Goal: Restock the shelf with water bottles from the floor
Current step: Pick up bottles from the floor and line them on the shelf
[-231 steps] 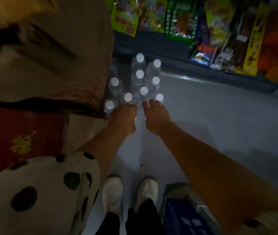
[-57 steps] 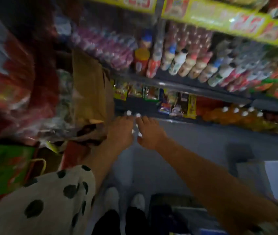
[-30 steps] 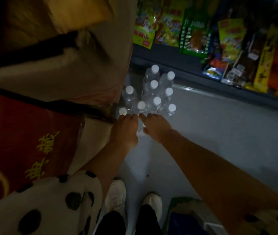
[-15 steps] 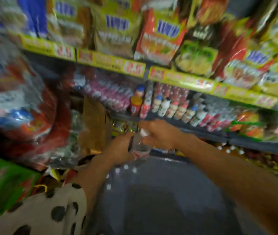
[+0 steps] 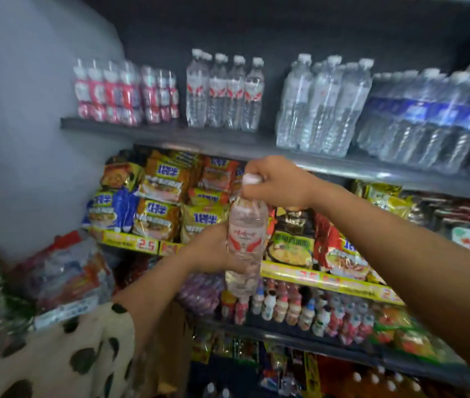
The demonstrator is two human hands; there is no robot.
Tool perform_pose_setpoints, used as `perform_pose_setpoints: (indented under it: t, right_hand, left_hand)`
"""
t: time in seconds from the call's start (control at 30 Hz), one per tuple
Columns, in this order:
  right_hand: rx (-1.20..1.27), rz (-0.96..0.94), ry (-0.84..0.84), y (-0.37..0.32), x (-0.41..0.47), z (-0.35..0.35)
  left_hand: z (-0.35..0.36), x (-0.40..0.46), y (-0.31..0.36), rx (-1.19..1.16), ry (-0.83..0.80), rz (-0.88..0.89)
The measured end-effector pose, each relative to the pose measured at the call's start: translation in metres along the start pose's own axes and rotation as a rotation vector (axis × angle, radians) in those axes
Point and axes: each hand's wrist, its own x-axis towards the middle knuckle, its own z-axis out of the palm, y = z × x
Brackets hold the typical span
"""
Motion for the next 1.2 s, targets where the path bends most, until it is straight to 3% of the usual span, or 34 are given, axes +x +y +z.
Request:
perform_pose_setpoints:
  t: [0.4, 0.6, 0.87, 1.2]
  right_hand:
    - [-0.022, 0.004, 0.435, -0.054, 0.121, -0.104]
    - [-0.089, 0.008, 0.539, -0.049, 0.186, -0.128]
    - [-0.141, 0.029, 0.521, 0.003, 0.275, -0.126]
    - [-0.137, 0.055, 0.357, 0.104, 0.388, -0.092]
  left_hand:
    - [-0.181, 0.047, 0.081, 0.190, 0.133, 0.159]
    - [-0.229, 0.091, 0.083, 0.171, 0.270, 0.173]
    - [-0.254, 0.177, 0.054, 0.127, 0.367, 0.142]
    - [-0.272, 0.296, -0.003, 0.291, 0.438, -0.010]
